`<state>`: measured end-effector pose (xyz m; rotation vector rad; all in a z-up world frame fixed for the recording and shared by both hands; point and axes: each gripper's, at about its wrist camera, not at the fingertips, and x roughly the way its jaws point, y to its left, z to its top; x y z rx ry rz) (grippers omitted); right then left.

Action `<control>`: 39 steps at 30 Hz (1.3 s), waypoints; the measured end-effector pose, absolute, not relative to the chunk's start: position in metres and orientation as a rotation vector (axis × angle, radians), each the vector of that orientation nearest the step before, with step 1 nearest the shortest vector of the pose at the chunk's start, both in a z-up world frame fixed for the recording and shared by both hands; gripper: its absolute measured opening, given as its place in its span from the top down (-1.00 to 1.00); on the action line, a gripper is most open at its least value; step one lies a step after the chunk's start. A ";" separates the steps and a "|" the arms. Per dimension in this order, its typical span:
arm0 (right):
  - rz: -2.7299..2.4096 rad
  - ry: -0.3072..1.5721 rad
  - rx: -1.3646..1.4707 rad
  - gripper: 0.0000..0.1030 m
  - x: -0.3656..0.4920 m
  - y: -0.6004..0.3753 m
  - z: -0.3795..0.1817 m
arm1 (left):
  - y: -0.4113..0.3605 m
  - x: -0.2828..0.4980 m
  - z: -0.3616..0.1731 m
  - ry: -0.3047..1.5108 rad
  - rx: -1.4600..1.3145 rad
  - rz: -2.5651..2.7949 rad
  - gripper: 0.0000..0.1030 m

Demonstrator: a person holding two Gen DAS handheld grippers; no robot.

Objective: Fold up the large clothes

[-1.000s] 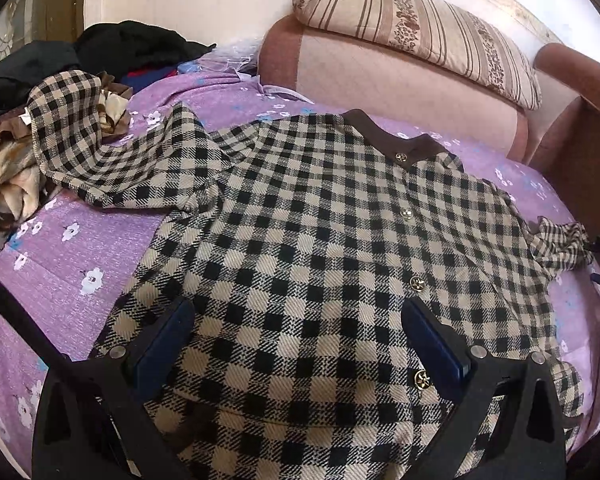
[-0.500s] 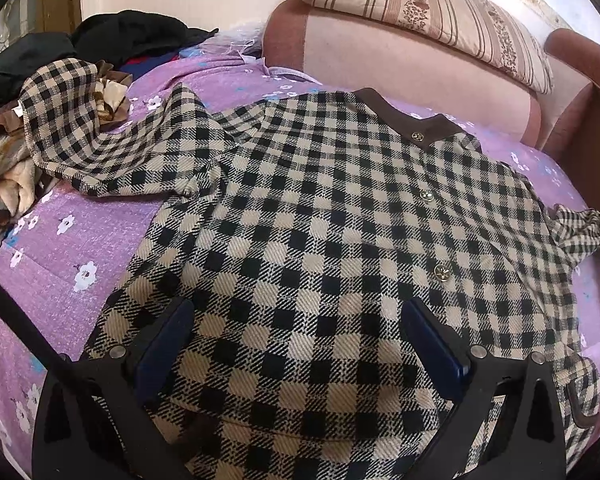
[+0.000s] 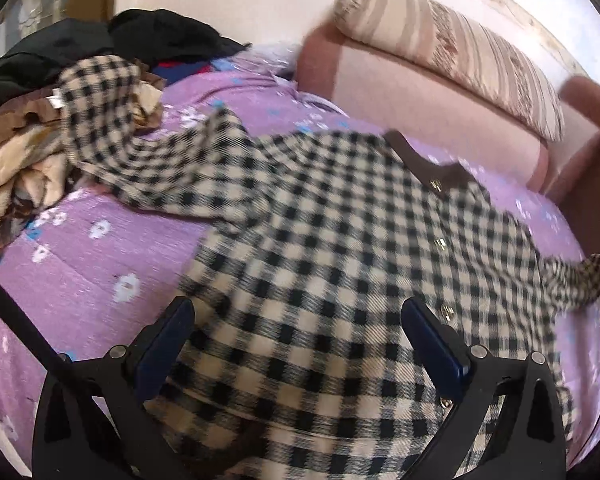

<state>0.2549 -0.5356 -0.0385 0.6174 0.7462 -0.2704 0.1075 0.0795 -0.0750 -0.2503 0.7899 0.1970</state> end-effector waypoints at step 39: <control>0.715 1.043 0.240 0.04 0.228 -0.115 -0.083 | 0.192 0.112 -0.050 0.656 -0.464 0.375 -1.00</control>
